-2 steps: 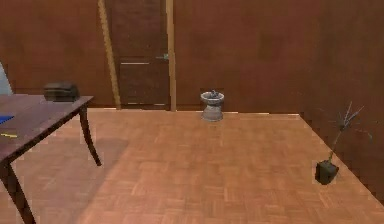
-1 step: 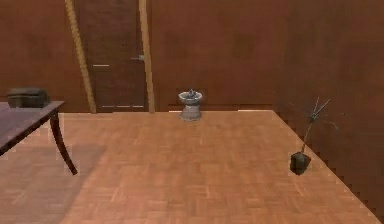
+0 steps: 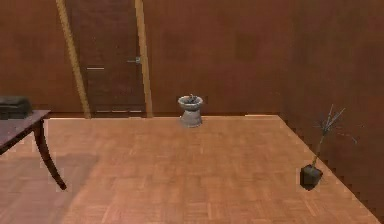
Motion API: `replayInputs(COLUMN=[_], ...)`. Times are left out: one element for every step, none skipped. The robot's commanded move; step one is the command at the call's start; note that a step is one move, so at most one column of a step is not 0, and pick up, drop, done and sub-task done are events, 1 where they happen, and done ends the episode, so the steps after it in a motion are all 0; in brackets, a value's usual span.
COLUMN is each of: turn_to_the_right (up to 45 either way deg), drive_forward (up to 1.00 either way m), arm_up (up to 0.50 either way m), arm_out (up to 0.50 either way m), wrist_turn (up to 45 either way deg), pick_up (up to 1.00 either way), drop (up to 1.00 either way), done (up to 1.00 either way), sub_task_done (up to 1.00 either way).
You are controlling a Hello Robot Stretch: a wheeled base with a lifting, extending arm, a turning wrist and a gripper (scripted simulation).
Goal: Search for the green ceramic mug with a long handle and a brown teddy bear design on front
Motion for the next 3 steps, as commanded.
replayInputs(turn_to_the_right=[-18.0, 0.0, 0.0], drive_forward=[0.00, 1.00, 0.90], arm_up=[0.00, 0.00, 0.00], arm_out=[0.00, 0.00, 0.00], wrist_turn=[0.0, 0.0, 0.0], pick_up=[0.00, 0.00, 0.00], drop=[0.00, 0.00, 0.00], done=[0.00, 0.00, 0.00], sub_task_done=[0.00, 0.00, 0.00])
